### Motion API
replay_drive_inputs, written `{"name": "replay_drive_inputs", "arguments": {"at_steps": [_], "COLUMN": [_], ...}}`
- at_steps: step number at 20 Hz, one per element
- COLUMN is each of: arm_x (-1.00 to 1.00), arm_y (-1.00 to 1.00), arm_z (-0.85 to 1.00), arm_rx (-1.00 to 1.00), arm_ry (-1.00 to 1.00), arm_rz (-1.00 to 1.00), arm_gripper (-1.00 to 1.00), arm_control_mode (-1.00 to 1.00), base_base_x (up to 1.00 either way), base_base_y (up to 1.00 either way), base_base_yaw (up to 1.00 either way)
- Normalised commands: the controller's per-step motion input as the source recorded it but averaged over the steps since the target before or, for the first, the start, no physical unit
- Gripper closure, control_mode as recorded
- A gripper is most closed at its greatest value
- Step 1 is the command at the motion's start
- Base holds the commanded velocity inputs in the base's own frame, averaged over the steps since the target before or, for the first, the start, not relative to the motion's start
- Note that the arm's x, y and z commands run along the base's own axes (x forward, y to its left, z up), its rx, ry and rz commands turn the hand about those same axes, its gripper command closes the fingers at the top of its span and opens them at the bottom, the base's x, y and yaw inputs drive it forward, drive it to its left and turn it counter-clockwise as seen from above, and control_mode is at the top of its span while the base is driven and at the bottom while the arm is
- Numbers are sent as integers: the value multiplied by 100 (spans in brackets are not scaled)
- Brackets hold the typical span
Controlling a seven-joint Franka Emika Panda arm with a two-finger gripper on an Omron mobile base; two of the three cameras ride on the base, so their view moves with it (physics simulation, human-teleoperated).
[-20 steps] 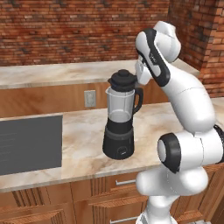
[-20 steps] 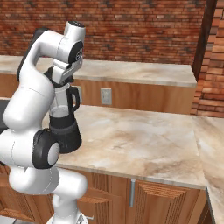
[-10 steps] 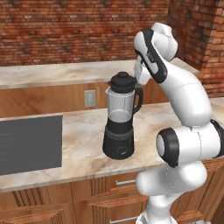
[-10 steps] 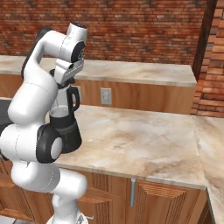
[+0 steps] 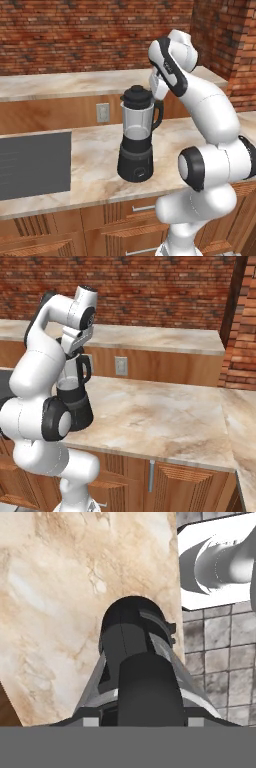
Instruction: Close the lid blender by securely placing the lid on top.
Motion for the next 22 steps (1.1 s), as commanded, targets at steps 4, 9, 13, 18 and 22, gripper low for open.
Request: {"name": "replay_drive_inputs", "arguments": {"at_steps": [4, 9, 13, 18, 22], "arm_x": [15, -2, 0, 0, -4], "arm_y": [0, 0, 0, 0, 1], "arm_z": [-8, -14, -17, -16, -12], "arm_rx": [0, 0, 0, 0, 0], "arm_ry": [-4, -5, -1, 0, -3], "arm_rz": [0, 0, 0, 0, 0], "arm_gripper": [100, 100, 100, 100, -100], "arm_control_mode": [-100, -100, -100, -100, -100], "base_base_x": [0, 0, 0, 0, 0], "base_base_y": [0, 0, 0, 0, 0], "base_base_yaw": [0, 0, 0, 0, 0]}}
